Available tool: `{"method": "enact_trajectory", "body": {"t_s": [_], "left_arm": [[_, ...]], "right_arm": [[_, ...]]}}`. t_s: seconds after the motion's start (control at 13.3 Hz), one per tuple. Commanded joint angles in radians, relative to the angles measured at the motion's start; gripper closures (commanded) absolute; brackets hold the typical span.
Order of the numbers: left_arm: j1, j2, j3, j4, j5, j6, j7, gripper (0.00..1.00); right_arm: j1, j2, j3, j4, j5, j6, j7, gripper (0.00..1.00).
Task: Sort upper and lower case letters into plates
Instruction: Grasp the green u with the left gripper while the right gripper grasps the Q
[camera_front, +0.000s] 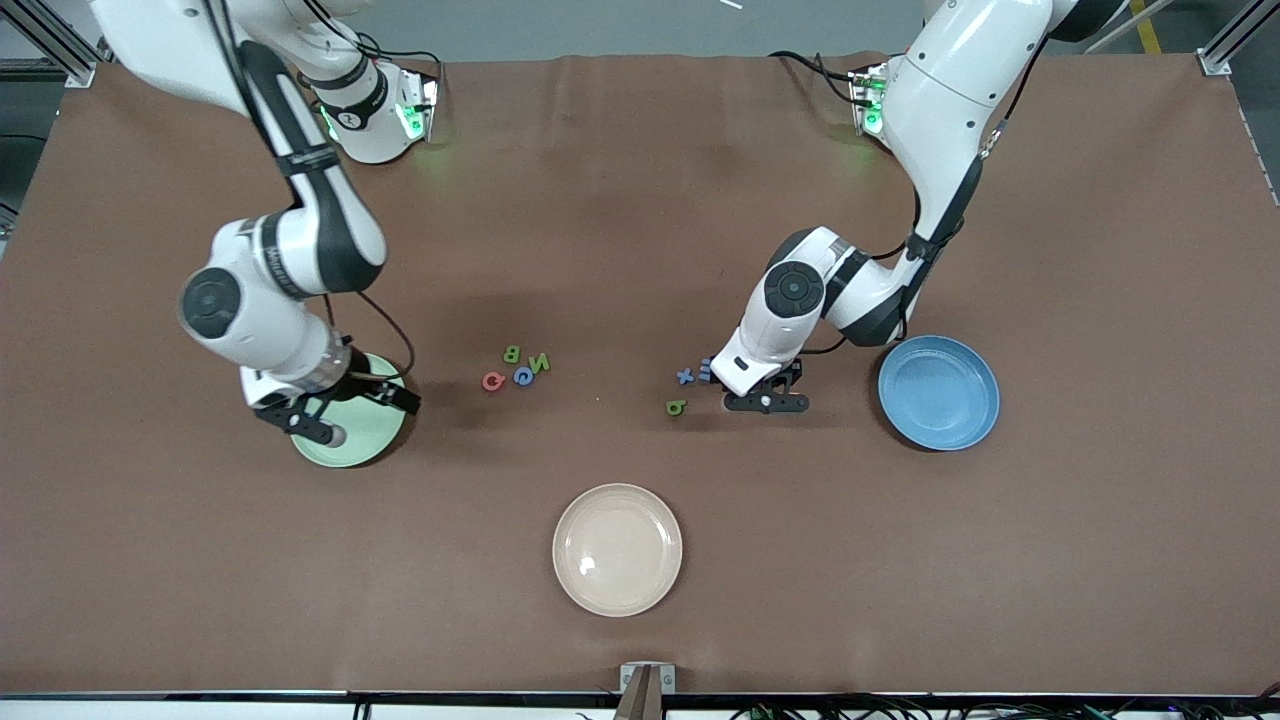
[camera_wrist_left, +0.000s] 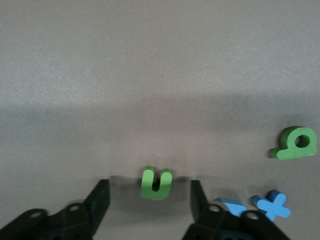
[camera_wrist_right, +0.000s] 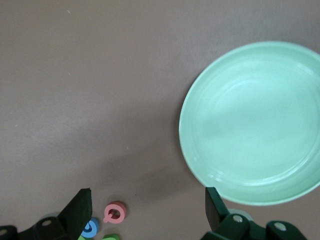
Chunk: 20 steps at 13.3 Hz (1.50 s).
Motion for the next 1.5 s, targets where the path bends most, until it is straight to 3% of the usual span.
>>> {"method": "enact_trajectory", "body": {"t_s": [0.0, 0.38, 0.75, 1.05, 1.2, 1.43], "left_arm": [[0.004, -0.002, -0.002, 0.005, 0.019, 0.007, 0.003, 0.42], [0.001, 0.009, 0.001, 0.014, 0.021, 0.007, 0.003, 0.51], [-0.002, 0.029, 0.002, 0.028, 0.027, 0.007, 0.003, 0.55], [-0.001, 0.028, 0.003, 0.029, 0.027, 0.007, -0.003, 0.77], [0.003, 0.025, 0.006, 0.034, 0.027, 0.004, -0.006, 0.88], [0.035, -0.009, 0.008, 0.031, 0.031, -0.038, 0.001, 0.90]], "right_arm": [[0.047, 0.007, -0.009, -0.036, -0.131, 0.034, 0.251, 0.00], [0.116, 0.125, -0.006, -0.020, -0.153, 0.144, 0.631, 0.00], [0.167, 0.205, -0.004, 0.035, -0.138, 0.160, 0.817, 0.00], [0.190, 0.217, -0.003, 0.038, -0.131, 0.161, 0.881, 0.03], [0.201, 0.223, -0.003, 0.037, -0.087, 0.175, 0.883, 0.04], [0.215, 0.226, -0.004, 0.033, -0.075, 0.180, 0.891, 0.05]]}}
